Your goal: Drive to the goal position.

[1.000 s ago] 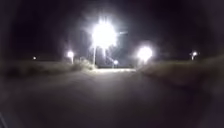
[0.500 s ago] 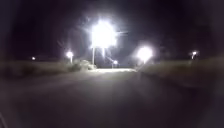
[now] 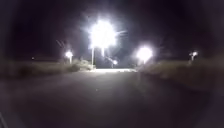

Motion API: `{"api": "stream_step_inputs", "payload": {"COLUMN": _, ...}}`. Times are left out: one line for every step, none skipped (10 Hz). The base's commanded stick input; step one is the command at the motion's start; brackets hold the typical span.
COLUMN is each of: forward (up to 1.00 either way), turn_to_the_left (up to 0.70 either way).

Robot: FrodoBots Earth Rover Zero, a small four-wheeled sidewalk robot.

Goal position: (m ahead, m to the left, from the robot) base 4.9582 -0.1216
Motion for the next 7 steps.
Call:
{"api": "stream_step_inputs", "payload": {"forward": 0.7, "turn_to_the_left": 0.0}}
{"api": "stream_step_inputs", "payload": {"forward": 0.7, "turn_to_the_left": 0.0}}
{"api": "stream_step_inputs", "payload": {"forward": 0.7, "turn_to_the_left": 0.0}}
{"api": "stream_step_inputs", "payload": {"forward": 0.7, "turn_to_the_left": 0.0}}
{"api": "stream_step_inputs", "payload": {"forward": 0.7, "turn_to_the_left": 0.0}}
{"api": "stream_step_inputs", "payload": {"forward": 0.7, "turn_to_the_left": 0.0}}
{"api": "stream_step_inputs", "payload": {"forward": 0.7, "turn_to_the_left": 0.0}}
